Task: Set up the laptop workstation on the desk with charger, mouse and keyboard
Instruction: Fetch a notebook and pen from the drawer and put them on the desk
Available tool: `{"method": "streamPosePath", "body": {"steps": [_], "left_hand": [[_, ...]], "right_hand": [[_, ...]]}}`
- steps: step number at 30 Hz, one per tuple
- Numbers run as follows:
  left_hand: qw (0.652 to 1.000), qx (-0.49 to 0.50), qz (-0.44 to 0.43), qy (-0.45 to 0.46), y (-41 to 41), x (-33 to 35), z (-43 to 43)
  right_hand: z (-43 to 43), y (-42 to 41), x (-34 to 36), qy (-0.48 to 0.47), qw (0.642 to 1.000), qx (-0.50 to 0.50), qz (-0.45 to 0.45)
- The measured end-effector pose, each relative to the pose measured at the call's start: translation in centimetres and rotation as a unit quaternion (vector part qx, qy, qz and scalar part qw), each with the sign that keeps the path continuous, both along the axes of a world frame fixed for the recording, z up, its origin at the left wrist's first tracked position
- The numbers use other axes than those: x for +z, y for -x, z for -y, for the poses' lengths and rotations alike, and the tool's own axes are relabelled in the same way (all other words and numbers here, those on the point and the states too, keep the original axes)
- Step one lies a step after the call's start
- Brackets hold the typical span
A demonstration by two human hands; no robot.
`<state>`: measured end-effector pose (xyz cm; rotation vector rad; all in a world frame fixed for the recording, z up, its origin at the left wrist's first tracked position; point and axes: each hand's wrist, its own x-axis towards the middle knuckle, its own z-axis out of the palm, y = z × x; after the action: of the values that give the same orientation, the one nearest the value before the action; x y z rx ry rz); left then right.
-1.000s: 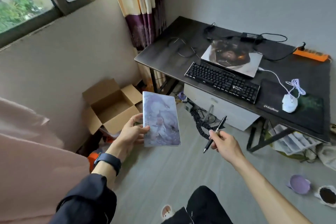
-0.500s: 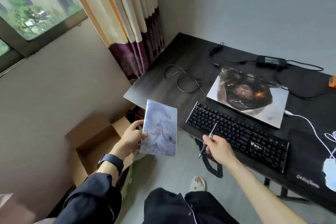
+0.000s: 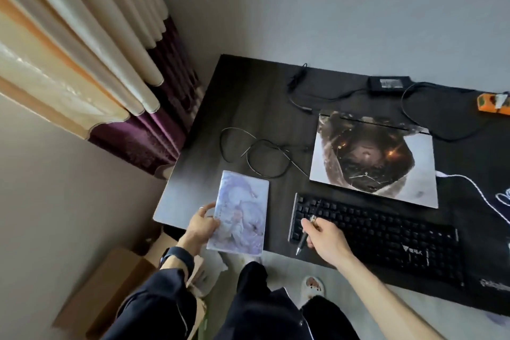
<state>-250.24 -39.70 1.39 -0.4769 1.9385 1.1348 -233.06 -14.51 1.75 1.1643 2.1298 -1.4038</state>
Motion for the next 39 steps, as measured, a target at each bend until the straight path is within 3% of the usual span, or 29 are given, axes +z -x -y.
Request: {"method": "streamPosePath", "body": {"steps": [8,14,22,31,39], "left_hand": [[0.99,-0.125,-0.066,0.03,11.7,-1.5,-2.0],[0.988,-0.135,-0.077,0.022,15.0,-3.7,-4.9],[0.993,-0.11,-0.005,0.037,11.5,-4.9,-0.4],[0.978,-0.161,-0.072,0.114,10.5,-5.7,1.5],[0.97,-0.173,-0.108,0.134,10.2,-6.3,1.2]], "right_hand": [[3.8,6.2,0.2,0.013,0.997,-0.077,0.02],[4.5,8.5,-1.0,0.006,0.994,-0.104,0.04],[6.0,11.1,-3.8,-0.051,0.988,0.05,0.14],[6.8,13.5,-5.4,-0.089,0.971,0.122,0.184],[7.2,14.0,-6.5,-0.123,0.969,0.123,0.178]]}}
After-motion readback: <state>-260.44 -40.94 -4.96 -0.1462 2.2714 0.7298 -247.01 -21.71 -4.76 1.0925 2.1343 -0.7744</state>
